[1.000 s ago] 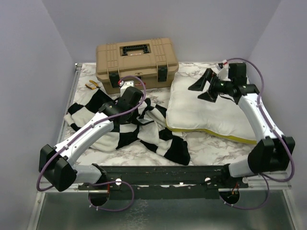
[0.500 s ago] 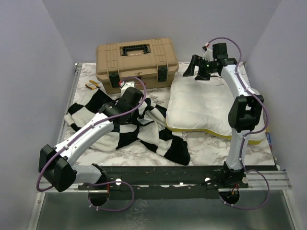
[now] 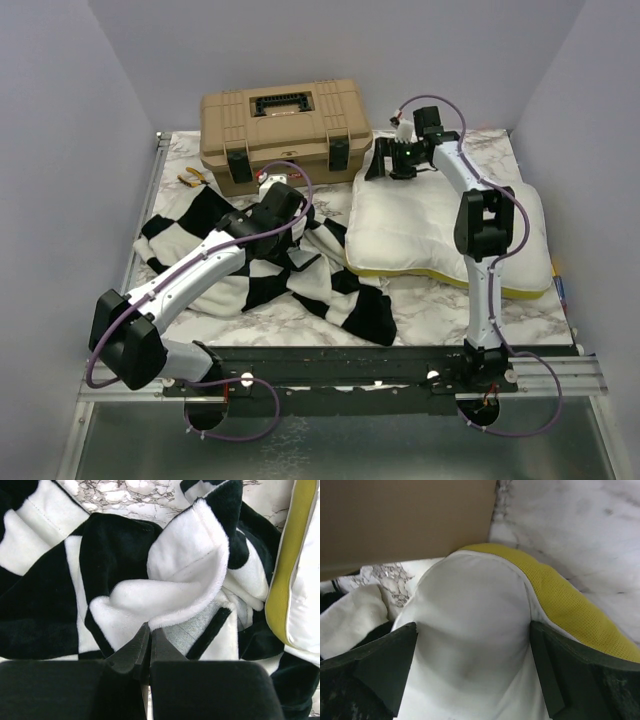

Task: Put the pillow into the pillowcase

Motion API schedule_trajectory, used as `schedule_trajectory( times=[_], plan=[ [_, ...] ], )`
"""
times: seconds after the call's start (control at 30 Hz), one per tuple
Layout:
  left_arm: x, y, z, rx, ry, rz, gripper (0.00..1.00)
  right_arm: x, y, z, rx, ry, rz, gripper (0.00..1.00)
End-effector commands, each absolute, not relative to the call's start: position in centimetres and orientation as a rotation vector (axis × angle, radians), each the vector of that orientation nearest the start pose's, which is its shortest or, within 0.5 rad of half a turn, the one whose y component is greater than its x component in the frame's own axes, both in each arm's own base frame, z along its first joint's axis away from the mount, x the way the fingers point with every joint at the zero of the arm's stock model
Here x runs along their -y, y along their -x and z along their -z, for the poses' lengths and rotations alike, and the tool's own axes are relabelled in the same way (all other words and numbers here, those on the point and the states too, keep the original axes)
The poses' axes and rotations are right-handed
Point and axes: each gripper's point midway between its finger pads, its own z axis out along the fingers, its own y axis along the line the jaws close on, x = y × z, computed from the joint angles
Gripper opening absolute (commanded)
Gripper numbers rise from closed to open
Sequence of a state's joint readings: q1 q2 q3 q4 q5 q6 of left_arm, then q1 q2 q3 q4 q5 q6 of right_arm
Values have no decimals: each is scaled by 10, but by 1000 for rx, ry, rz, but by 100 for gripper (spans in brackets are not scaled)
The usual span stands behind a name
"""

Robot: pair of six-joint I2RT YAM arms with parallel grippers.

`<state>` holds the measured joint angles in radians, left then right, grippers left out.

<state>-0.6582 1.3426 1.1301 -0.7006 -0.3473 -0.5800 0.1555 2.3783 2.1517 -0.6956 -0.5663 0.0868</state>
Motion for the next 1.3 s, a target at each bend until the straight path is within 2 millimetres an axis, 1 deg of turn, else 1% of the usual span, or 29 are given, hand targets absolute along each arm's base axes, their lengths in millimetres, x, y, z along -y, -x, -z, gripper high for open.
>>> schedule_trajectory(
  times=[0.0,0.07,0.1,0.17,0.2,0.27,0.3,0.33,0.37,0.4,0.47,0.5,0.57,0.63,0.7,0.77,0.8,0.9,1.0,1.1,1.13,1.2,1.27],
  plan=[
    [181,-294,-169,-2396,35,164,0,-213,-504,-68,-2500,455,-917,100],
    [181,-296,-172,-2390,28,162,0,-213,-498,-51,-2548,454,-858,98],
    [182,-297,-173,-2386,25,161,0,-212,-495,-43,-2575,443,-833,95],
    [183,-300,-178,-2375,22,168,0,-208,-493,-33,-2619,405,-793,83],
    [184,-301,-182,-2368,24,174,0,-205,-493,-31,-2635,390,-770,69],
    [185,-303,-188,-2353,27,183,0,-201,-494,-34,-2640,371,-732,41],
    [186,-304,-192,-2345,28,188,0,-199,-495,-37,-2635,362,-711,28],
    [186,-305,-195,-2337,32,192,0,-197,-495,-44,-2625,360,-695,14],
    [187,-307,-199,-2329,33,196,0,-194,-496,-52,-2617,353,-665,2],
    [187,-308,-202,-2319,35,198,0,-189,-496,-62,-2604,342,-623,0],
    [189,-311,-211,-2299,39,206,0,-179,-491,-82,-2586,307,-555,0],
    [190,-313,-217,-2286,40,213,0,-175,-487,-97,-2568,277,-531,0],
    [192,-317,-229,-2260,49,231,0,-161,-474,-124,-2528,189,-455,0],
    [195,-321,-243,-2232,58,258,0,-153,-458,-156,-2461,104,-448,0],
    [199,-324,-256,-2206,76,289,0,-152,-443,-191,-2358,41,-486,0],
    [205,-328,-273,-2174,94,332,0,-152,-431,-224,-2261,-6,-538,0],
    [207,-330,-281,-2162,100,352,0,-153,-427,-244,-2210,-19,-561,0],
    [217,-333,-304,-2125,112,424,0,-152,-425,-292,-2089,-45,-589,0],
    [223,-334,-328,-2084,124,490,0,-145,-423,-351,-1948,-64,-585,0],
    [224,-334,-346,-2045,142,525,0,-140,-415,-409,-1806,-68,-579,0],
    [223,-334,-350,-2035,150,531,0,-140,-412,-424,-1768,-62,-580,0],
    [223,-333,-355,-2024,163,546,0,-146,-404,-449,-1709,-43,-570,0],
    [225,-332,-357,-2021,169,564,0,-156,-398,-461,-1679,-18,-554,0]
  ],
)
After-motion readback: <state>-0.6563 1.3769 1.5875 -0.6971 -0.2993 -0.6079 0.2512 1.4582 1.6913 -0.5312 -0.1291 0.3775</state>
